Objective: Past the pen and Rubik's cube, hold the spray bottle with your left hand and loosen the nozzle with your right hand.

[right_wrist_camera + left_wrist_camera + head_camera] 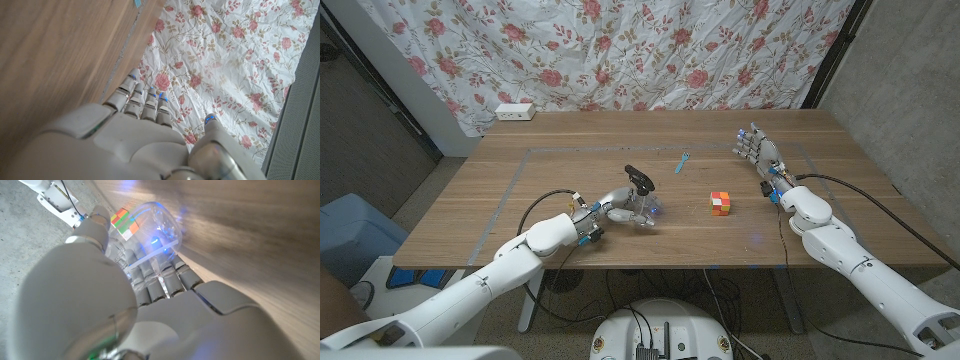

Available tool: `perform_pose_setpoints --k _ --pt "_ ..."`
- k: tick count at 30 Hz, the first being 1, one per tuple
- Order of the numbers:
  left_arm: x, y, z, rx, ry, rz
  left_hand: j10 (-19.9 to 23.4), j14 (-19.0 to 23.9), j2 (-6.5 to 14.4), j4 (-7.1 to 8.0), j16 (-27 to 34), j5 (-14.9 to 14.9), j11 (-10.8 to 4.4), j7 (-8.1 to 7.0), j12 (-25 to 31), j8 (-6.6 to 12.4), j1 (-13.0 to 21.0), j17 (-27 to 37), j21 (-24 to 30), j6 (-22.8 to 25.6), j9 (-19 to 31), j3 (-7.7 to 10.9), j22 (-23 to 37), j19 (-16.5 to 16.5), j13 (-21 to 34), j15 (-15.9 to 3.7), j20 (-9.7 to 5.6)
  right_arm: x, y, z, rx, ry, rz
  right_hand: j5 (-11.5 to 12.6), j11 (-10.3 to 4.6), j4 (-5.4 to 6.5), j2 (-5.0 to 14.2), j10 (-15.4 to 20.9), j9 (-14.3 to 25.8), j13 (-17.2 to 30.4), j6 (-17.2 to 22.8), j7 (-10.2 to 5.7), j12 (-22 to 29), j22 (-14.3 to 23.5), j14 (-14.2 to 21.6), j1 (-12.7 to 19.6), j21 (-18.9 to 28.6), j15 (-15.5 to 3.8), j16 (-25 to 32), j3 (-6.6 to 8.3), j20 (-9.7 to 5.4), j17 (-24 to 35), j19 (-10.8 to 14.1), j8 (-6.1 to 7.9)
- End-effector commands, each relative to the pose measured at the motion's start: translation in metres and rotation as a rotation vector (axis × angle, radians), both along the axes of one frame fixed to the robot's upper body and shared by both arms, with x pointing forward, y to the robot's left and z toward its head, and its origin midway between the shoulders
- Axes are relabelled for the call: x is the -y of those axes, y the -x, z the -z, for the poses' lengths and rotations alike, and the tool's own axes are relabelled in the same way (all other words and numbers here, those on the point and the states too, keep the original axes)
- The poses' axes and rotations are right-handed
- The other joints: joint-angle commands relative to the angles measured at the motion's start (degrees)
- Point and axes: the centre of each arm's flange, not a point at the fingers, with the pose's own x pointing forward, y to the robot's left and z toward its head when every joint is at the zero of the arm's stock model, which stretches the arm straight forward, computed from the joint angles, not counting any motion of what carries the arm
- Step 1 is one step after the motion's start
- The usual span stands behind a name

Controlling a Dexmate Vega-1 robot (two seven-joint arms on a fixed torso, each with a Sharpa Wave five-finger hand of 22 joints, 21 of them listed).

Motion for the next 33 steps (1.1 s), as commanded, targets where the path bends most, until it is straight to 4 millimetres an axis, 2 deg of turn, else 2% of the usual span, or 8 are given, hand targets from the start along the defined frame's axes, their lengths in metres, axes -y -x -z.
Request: perform_pose_setpoints --k 1,10,19,33 --pt "-0.006 -0.001 -0.023 0.025 0.029 -0.010 1.27 -0.49 4.28 0.26 0.34 0.31 -1.17 -0.04 0.30 0.26 2.90 0.14 -0.21 -0.16 0.07 -0.27 0.13 0.55 0.32 -9.38 -4.80 -0.004 0.002 -0.009 0.005 0.007 -0.003 0.09 -0.19 -0.32 0.07 0.18 0.14 0.00 -0.06 -0.37 0.39 0.26 0.46 -0.44 -0.16 0.14 0.37 0.16 0.01 0.17 0.40 0.23" --pt "-0.010 0.002 -0.038 0.025 0.034 -0.031 1.22 -0.62 4.95 0.69 -0.08 0.48 -1.08 -0.08 0.30 0.41 2.28 -0.10 -0.13 -0.29 -0.10 -0.40 0.19 0.93 0.69 -9.15 -4.51 -0.005 0.004 -0.021 0.019 0.017 -0.004 0.09 -0.15 -0.42 0.07 0.18 0.14 -0.01 0.00 -0.30 0.39 0.27 0.43 -0.48 -0.37 0.21 0.37 0.21 0.05 0.07 0.50 0.25" --pt "-0.010 0.002 -0.044 0.009 0.054 -0.048 0.48 -1.15 5.23 0.82 -1.13 0.70 -1.01 -0.19 -0.05 0.68 1.66 -0.78 -0.03 -0.16 -0.31 -0.33 0.23 1.39 1.02 -8.99 -4.05 -0.018 0.004 -0.036 0.015 0.068 -0.034 0.06 -0.11 -0.54 -0.06 0.05 0.14 -0.02 0.05 -0.21 0.34 0.28 0.22 -0.59 -0.61 0.39 0.33 0.17 0.07 -0.02 0.57 0.26" --pt "-0.003 -0.008 -0.068 0.003 0.061 -0.057 -1.20 -2.84 5.22 0.93 -3.20 0.97 -0.92 -0.08 -1.01 0.78 0.33 -2.06 -0.30 -0.88 -0.72 -0.48 0.28 1.11 1.49 -8.37 -3.49 -0.026 0.005 -0.056 0.032 0.057 -0.079 0.06 -0.06 -0.87 -0.04 -0.10 0.15 -0.04 -0.04 -0.15 0.30 0.28 0.00 -0.53 -1.15 0.87 0.35 0.24 0.17 -0.16 0.41 0.22"
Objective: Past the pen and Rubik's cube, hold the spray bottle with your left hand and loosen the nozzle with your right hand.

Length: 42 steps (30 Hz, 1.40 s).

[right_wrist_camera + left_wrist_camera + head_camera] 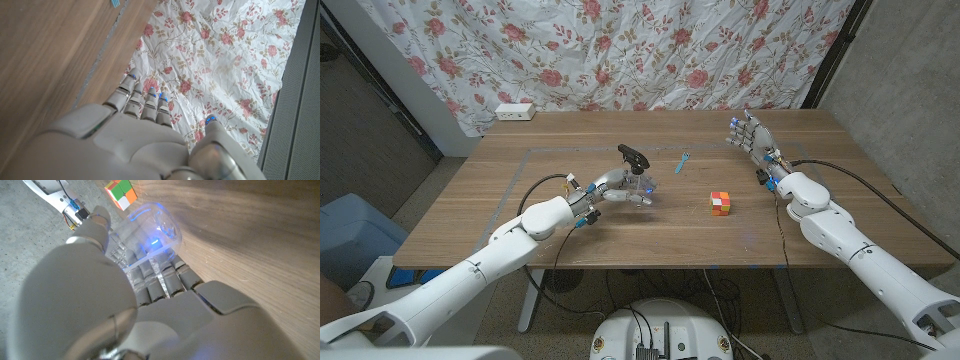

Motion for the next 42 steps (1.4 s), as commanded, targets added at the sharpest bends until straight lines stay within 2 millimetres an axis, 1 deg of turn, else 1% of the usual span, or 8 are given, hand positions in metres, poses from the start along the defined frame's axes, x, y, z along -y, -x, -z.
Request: perform_pose_setpoints --k 1,9,14,21,23,28,40,42 --pt "0.006 -0.008 -0.021 0.001 0.015 -0.006 -0.33 -0.44 4.75 0.51 -0.52 0.54 -0.09 -0.05 -0.25 0.60 0.73 -0.23 -0.31 -0.34 -0.04 0.02 0.29 0.18 0.31 -8.84 -3.79 -0.007 0.002 -0.017 0.007 0.018 -0.023 0.06 -0.06 -0.40 0.65 -0.11 0.15 -0.05 -0.02 -0.14 0.30 0.29 -0.01 0.17 -0.11 0.44 0.34 0.26 0.27 0.09 0.17 0.23" --pt "0.012 -0.019 -0.036 0.001 0.014 0.019 -1.88 -1.86 4.42 0.37 -1.61 0.62 -0.15 -0.22 -1.17 0.34 0.15 -0.83 -0.50 -1.38 -0.33 -0.27 0.30 -0.10 0.42 -8.35 -3.59 -0.011 -0.003 -0.023 0.018 0.019 -0.033 0.07 -0.06 -0.74 0.66 -0.10 0.15 -0.05 0.00 -0.19 0.32 0.29 -0.04 0.44 -0.34 0.48 0.36 0.39 0.27 -0.03 0.21 0.24" --pt "0.013 -0.025 -0.045 0.009 0.010 0.016 -1.99 -2.15 4.38 0.41 -1.83 0.62 -0.01 -0.17 -1.44 0.26 -0.14 -0.97 -0.56 -1.70 -0.45 -0.45 0.30 -0.19 0.29 -8.32 -3.55 -0.014 -0.004 -0.032 0.031 0.050 -0.025 0.08 0.05 -1.07 0.64 -0.12 0.15 -0.06 0.05 -0.20 0.32 0.29 -0.02 0.75 -0.51 0.53 0.36 0.52 0.27 -0.16 0.23 0.26" --pt "0.020 -0.034 -0.053 0.009 0.008 0.019 -2.29 -2.20 4.33 0.45 -2.15 0.66 0.22 -0.18 -1.88 0.34 -0.56 -1.31 -0.62 -1.62 -0.61 -0.55 0.30 -0.26 0.07 -8.23 -3.46 -0.016 -0.003 -0.044 0.045 0.088 -0.026 0.05 -0.02 -1.44 0.57 -0.18 0.15 -0.07 0.12 -0.17 0.30 0.29 -0.06 0.99 -0.72 0.46 0.38 0.60 0.30 -0.28 0.32 0.28" --pt "0.021 -0.036 -0.055 0.008 0.010 0.022 -2.74 -3.05 4.31 0.37 -2.62 0.69 0.43 -0.05 -2.22 0.31 -0.60 -1.47 -0.68 -1.76 -0.70 -0.57 0.30 -0.37 -0.05 -7.81 -3.35 -0.017 -0.002 -0.048 0.050 0.118 -0.016 0.03 -0.10 -1.52 0.55 -0.16 0.15 -0.07 0.17 -0.17 0.32 0.29 0.00 1.03 -0.78 0.58 0.42 0.61 0.30 -0.30 0.35 0.30" --pt "0.026 -0.040 -0.059 0.009 0.011 0.019 -3.34 -3.55 4.46 0.44 -2.92 0.69 0.36 -0.15 -2.73 0.29 -0.89 -1.62 -0.76 -1.89 -0.84 -0.70 0.31 -0.55 -0.24 -7.59 -3.21 -0.019 0.002 -0.059 0.066 0.174 -0.009 -0.01 -0.02 -1.96 0.41 -0.17 0.15 -0.07 0.64 -0.23 0.32 0.30 -0.01 1.34 -1.01 0.54 0.43 0.70 0.34 -0.46 0.43 0.46" --pt "0.037 -0.045 -0.062 0.007 0.027 0.015 -3.13 -3.59 4.80 0.78 -3.16 0.66 0.29 -0.33 -3.15 0.41 -1.84 -1.92 -0.85 -1.72 -1.11 -1.01 0.31 -0.69 -0.58 -7.60 -2.93 -0.029 0.020 -0.083 0.129 0.330 0.031 -0.05 -0.10 -2.88 0.30 -0.24 0.15 -0.09 0.79 -0.52 0.31 0.30 -0.37 2.13 -1.48 0.86 0.28 0.99 0.43 -0.78 0.44 0.43" --pt "0.039 -0.046 -0.062 0.006 0.036 0.018 -3.00 -3.53 4.93 0.85 -3.21 0.67 0.27 -0.34 -3.18 0.45 -2.00 -1.98 -0.87 -1.62 -1.15 -0.98 0.30 -0.75 -0.64 -7.55 -2.87 -0.030 0.023 -0.085 0.132 0.358 0.038 -0.11 -0.18 -3.30 0.24 -0.34 0.19 -0.09 2.21 -0.62 0.30 0.30 -0.46 2.42 -1.74 0.96 0.28 1.09 0.50 -0.92 0.42 0.94"
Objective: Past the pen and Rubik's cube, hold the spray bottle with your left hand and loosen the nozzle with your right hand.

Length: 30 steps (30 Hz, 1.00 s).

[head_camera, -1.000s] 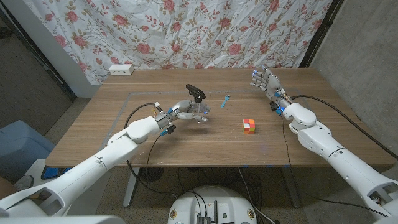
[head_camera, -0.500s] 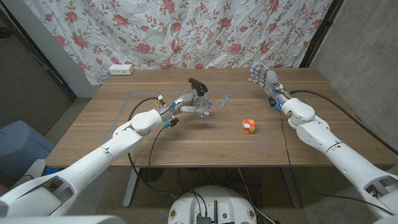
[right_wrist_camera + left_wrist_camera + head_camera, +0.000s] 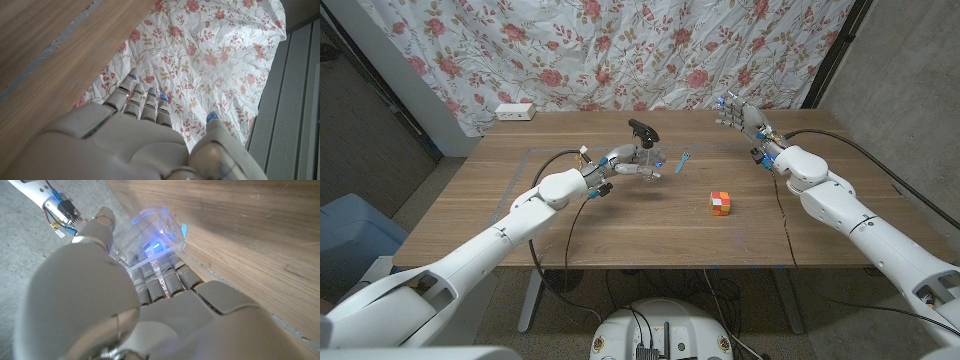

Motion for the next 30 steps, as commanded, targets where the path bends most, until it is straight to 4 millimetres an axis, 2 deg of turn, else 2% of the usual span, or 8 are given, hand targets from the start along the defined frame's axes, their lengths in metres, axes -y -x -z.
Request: perform_pose_setpoints --k 1,9,15,17,18,21,27,30 --pt "0.013 -0.007 -0.005 0.004 0.023 -0.007 0.27 0.09 3.32 0.36 -0.25 0.27 0.05 -0.09 -0.18 0.29 -3.68 -0.06 -0.17 0.34 -0.13 -0.09 0.32 -0.25 -0.06 -7.85 -2.82 -0.009 0.017 -0.024 0.050 0.155 0.033 -0.12 0.02 -0.81 -0.10 -0.29 0.20 0.20 1.99 -0.08 0.32 0.31 -0.09 0.67 -0.51 0.54 0.27 0.25 0.22 -0.16 0.08 0.83" --pt "0.022 -0.007 -0.003 -0.006 0.034 -0.017 0.41 0.26 3.59 0.49 -0.53 0.30 0.01 -0.06 -0.47 0.33 -4.29 -0.41 -0.18 0.38 -0.32 -0.05 0.32 -0.22 -0.29 -7.66 -2.70 -0.012 0.030 -0.031 0.075 0.219 0.058 -0.19 0.41 -1.43 -0.38 -0.20 0.26 0.20 2.15 -0.05 0.37 0.30 -0.16 1.14 -0.84 0.85 0.24 0.36 0.50 -0.37 -0.09 0.80" --pt "0.026 -0.007 -0.002 -0.013 0.035 -0.034 0.49 0.26 3.76 0.44 -0.65 0.30 0.15 0.08 -0.64 0.40 -4.46 -0.54 -0.18 0.51 -0.45 -0.06 0.32 -0.20 -0.40 -7.60 -2.57 -0.015 0.042 -0.037 0.092 0.290 0.084 -0.34 0.89 -2.83 -1.04 -0.98 0.39 0.21 2.87 -0.07 0.12 0.29 -0.69 2.34 -1.39 1.57 0.05 0.66 0.86 -0.75 -0.34 1.01" --pt "0.028 -0.007 -0.001 -0.020 0.053 -0.041 0.48 0.28 3.78 0.42 -0.70 0.31 0.16 0.05 -0.68 0.37 -4.50 -0.59 -0.18 0.42 -0.48 -0.05 0.32 -0.20 -0.43 -7.62 -2.54 -0.017 0.046 -0.041 0.099 0.322 0.095 -0.37 0.76 -3.21 -1.21 -1.18 0.43 0.21 3.14 0.28 0.08 0.29 -0.78 2.71 -1.49 1.55 0.02 0.76 0.93 -0.83 -0.35 1.11" --pt "0.029 -0.007 0.000 -0.023 0.058 -0.045 0.49 0.28 3.76 0.37 -0.75 0.32 0.15 0.04 -0.72 0.37 -4.48 -0.65 -0.19 0.42 -0.50 -0.03 0.32 -0.21 -0.45 -7.64 -2.52 -0.018 0.048 -0.042 0.099 0.338 0.103 -0.42 0.86 -3.84 -1.52 -1.33 0.47 0.21 3.59 0.95 0.07 0.28 -0.93 3.31 -1.68 1.62 -0.01 0.91 0.94 -0.97 -0.41 1.27" --pt "0.032 -0.007 0.002 -0.031 0.070 -0.051 0.44 0.25 3.83 0.36 -0.88 0.33 0.19 0.00 -0.84 0.37 -4.59 -0.76 -0.20 0.41 -0.56 0.01 0.32 -0.23 -0.52 -7.57 -2.50 -0.022 0.054 -0.044 0.101 0.436 0.163 -0.47 0.93 -4.26 -1.73 -1.44 0.50 0.21 3.68 1.27 0.07 0.27 -1.00 3.72 -1.79 1.67 -0.03 1.00 0.84 -1.07 -0.44 1.29" --pt "0.037 -0.007 0.001 -0.025 0.073 -0.061 0.62 0.34 3.99 0.29 -1.02 0.36 0.08 0.01 -0.97 0.39 -4.70 -0.94 -0.23 0.43 -0.67 0.09 0.31 -0.27 -0.66 -7.52 -2.45 -0.028 0.061 -0.047 0.109 0.491 0.179 -0.68 0.85 -5.86 -2.20 -1.67 0.55 0.21 4.21 0.06 0.12 0.24 -1.11 5.74 -2.17 1.83 -0.02 1.66 1.09 -1.44 -0.53 1.48" --pt "0.038 -0.008 0.000 -0.020 0.068 -0.068 0.68 0.36 4.01 0.23 -1.08 0.35 0.05 0.04 -1.04 0.44 -4.73 -1.02 -0.24 0.53 -0.73 0.08 0.31 -0.29 -0.71 -7.48 -2.43 -0.030 0.065 -0.048 0.111 0.520 0.188 -0.75 0.87 -6.28 -2.30 -1.74 0.57 0.21 4.40 -0.13 0.13 0.24 -1.25 6.38 -2.32 1.89 -0.06 1.88 1.24 -1.55 -0.66 1.54"
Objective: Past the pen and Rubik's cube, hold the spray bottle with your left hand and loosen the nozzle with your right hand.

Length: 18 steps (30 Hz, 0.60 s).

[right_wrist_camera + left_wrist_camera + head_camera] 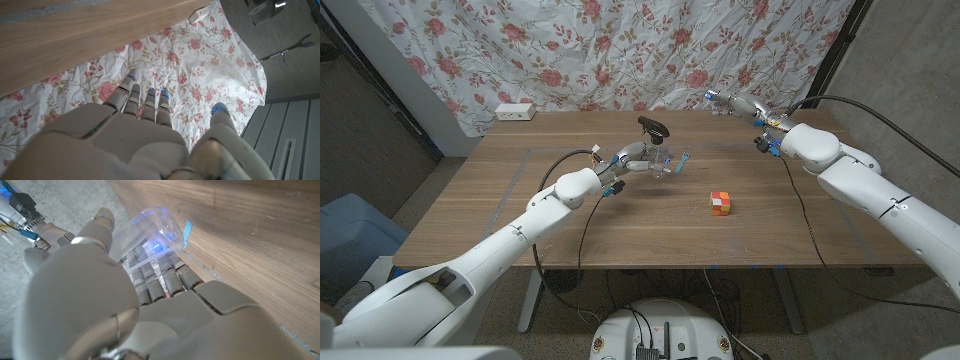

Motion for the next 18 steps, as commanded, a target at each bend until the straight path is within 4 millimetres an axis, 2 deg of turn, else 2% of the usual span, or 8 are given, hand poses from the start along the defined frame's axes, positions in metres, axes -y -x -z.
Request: perform_pose_setpoints --k 1,3,5,7,10,13,18 --pt "0.012 0.000 0.001 0.001 0.010 -0.017 0.46 0.32 4.03 0.04 -0.43 0.36 -0.03 -0.05 -0.21 0.19 -4.00 0.04 -0.04 0.61 0.05 0.24 0.31 -0.12 -0.05 -7.50 -2.19 -0.007 0.014 -0.005 0.013 0.168 0.100 -0.38 0.03 -0.85 -0.29 -0.54 0.17 0.20 0.29 -0.58 0.12 0.23 -0.29 1.75 -0.27 0.23 -0.07 0.35 0.56 0.02 0.05 0.33" --pt "0.011 0.000 0.000 0.001 -0.007 -0.021 0.47 0.34 4.03 0.00 -0.48 0.36 -0.05 -0.10 -0.26 0.19 -4.02 -0.01 -0.05 0.59 0.02 0.24 0.31 -0.12 -0.09 -7.47 -2.17 -0.008 0.017 -0.007 0.021 0.193 0.103 -0.36 0.07 -1.20 -0.35 -0.63 0.18 0.20 0.30 -0.59 0.12 0.23 -0.38 2.38 -0.41 0.39 -0.09 0.59 0.74 -0.08 -0.13 0.34" --pt "0.011 -0.001 0.001 -0.003 -0.010 -0.025 0.64 0.36 4.06 -0.07 -0.55 0.37 -0.22 -0.12 -0.24 0.20 -4.01 -0.09 -0.06 0.61 -0.02 0.28 0.31 -0.15 -0.10 -7.53 -2.18 -0.010 0.018 -0.008 0.028 0.206 0.098 -0.10 0.03 -1.93 -0.55 -0.84 0.25 0.21 0.49 -0.92 0.15 0.23 -0.52 4.18 -0.80 1.10 -0.03 1.27 1.57 -0.28 -0.77 0.41" --pt "0.011 -0.002 0.001 -0.006 -0.014 -0.028 0.74 0.51 4.14 -0.08 -0.51 0.37 -0.23 -0.12 -0.24 0.26 -4.04 -0.11 -0.07 0.74 -0.06 0.28 0.31 -0.17 -0.10 -7.53 -2.22 -0.012 0.020 -0.009 0.027 0.232 0.104 0.12 0.09 -2.15 -0.67 -0.97 0.30 0.23 0.47 -1.25 0.16 0.24 -0.53 5.13 -0.94 1.54 0.02 1.62 2.13 -0.39 -1.06 0.41" --pt "0.012 -0.004 0.001 -0.005 -0.009 -0.032 0.82 0.57 4.13 -0.14 -0.51 0.35 -0.31 -0.30 -0.27 0.32 -4.08 -0.16 -0.08 0.86 -0.11 0.23 0.31 -0.19 -0.10 -7.53 -2.20 -0.015 0.026 -0.013 0.032 0.272 0.117 0.60 0.14 -2.38 -1.35 -1.79 0.42 0.27 0.27 -1.75 0.01 0.25 -1.16 6.95 -1.24 2.52 -0.08 2.18 3.29 -0.58 -1.89 0.35" --pt "0.014 -0.005 0.001 -0.002 -0.012 -0.033 0.91 0.55 4.18 -0.17 -0.57 0.35 -0.37 -0.16 -0.31 0.39 -4.14 -0.21 -0.10 1.01 -0.17 0.20 0.31 -0.22 -0.11 -7.50 -2.17 -0.017 0.031 -0.016 0.047 0.300 0.120 0.95 0.19 -2.39 -1.92 -2.60 0.51 0.30 0.18 -1.80 -0.14 0.25 -1.71 8.09 -1.44 3.42 -0.17 2.48 3.82 -0.69 -2.65 0.35" --pt "0.015 -0.006 0.000 0.003 -0.026 -0.038 1.03 0.34 4.25 -0.17 -0.83 0.35 -0.33 -0.15 -0.37 0.43 -4.33 -0.38 -0.12 1.08 -0.25 0.23 0.31 -0.27 -0.11 -7.43 -2.14 -0.024 0.039 -0.021 0.075 0.358 0.130 1.36 0.53 -2.26 -2.79 -3.22 0.64 0.35 0.52 -1.83 -0.13 0.25 -2.12 9.06 -1.72 3.98 -0.13 2.64 4.96 -0.78 -3.96 0.50"
